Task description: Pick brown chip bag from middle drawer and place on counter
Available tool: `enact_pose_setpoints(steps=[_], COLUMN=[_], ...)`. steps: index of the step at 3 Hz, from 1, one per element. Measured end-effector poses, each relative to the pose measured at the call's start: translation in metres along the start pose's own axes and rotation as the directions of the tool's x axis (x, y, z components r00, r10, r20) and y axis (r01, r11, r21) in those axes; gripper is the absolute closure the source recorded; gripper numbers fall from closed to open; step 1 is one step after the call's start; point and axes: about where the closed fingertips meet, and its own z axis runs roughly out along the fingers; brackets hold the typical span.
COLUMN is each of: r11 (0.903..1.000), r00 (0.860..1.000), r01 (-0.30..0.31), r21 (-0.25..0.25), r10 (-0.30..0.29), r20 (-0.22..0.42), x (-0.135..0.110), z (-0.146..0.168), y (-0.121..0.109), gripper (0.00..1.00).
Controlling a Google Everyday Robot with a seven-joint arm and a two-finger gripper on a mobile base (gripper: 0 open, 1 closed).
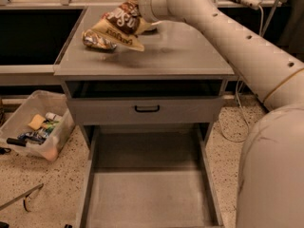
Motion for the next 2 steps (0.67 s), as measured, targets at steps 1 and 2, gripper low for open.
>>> enact_pose_setpoints(steps=[1, 2], r11=[0.9857, 0.9441], r00=[0.994, 0.963], r01=[-0.07, -0.23], r21=[-0.153, -0.236], r10=[0.056, 0.187], r20=[-0.096, -0.192], x=[0.021, 0.039], z=[-0.003, -0.024], y=[0.035, 0.069], gripper=[1.0, 1.0])
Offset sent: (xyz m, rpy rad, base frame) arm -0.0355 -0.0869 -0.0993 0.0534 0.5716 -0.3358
